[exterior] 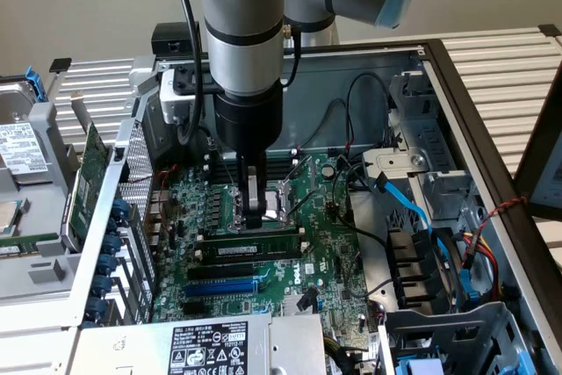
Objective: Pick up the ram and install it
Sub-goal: 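Press down the ram until it locks into place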
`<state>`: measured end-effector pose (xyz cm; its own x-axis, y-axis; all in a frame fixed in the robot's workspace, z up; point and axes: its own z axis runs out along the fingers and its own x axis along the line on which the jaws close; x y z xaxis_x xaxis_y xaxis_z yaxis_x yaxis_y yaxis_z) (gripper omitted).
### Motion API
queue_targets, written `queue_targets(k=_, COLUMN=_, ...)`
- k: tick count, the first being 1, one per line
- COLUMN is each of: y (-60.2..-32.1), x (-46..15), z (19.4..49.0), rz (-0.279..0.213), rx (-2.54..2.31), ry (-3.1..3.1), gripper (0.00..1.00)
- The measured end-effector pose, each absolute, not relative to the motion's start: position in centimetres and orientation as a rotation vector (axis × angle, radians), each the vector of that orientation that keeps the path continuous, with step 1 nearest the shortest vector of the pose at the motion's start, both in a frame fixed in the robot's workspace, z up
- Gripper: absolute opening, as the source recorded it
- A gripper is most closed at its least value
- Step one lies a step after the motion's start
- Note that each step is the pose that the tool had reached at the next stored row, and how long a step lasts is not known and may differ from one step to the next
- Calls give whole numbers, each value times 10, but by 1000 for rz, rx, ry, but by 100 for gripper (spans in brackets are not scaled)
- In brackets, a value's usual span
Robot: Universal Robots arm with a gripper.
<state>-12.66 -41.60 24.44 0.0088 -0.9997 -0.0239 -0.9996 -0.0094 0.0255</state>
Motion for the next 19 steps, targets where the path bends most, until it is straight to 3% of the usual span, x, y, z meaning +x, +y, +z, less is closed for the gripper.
queue_targets(k=19, y=-417, x=-127, z=236, rz=-36, rx=2198, ry=-2218, gripper=11)
